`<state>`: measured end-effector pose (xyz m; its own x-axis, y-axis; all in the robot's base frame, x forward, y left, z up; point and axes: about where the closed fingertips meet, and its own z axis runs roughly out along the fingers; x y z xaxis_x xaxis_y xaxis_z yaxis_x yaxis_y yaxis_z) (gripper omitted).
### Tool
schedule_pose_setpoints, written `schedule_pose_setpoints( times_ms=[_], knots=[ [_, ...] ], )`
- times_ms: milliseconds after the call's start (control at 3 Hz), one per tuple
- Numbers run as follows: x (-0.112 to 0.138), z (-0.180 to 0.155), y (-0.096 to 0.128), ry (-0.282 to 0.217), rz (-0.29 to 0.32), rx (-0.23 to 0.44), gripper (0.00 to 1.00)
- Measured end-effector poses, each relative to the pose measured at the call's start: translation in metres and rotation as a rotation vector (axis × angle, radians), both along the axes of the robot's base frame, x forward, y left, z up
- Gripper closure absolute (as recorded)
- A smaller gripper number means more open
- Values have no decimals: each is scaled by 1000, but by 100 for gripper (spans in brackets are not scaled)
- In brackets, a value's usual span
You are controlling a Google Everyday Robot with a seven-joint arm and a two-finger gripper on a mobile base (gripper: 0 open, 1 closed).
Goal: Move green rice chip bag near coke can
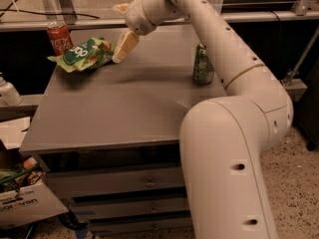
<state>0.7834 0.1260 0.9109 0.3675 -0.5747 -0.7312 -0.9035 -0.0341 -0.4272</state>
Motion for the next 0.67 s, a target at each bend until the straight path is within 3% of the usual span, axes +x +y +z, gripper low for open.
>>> schedule_pose_setpoints(
  times_ms=[333,667],
  knots=[
    [-47,14,-41,7,-33,43,0],
    [-47,13,-41,7,-33,43,0]
  ],
)
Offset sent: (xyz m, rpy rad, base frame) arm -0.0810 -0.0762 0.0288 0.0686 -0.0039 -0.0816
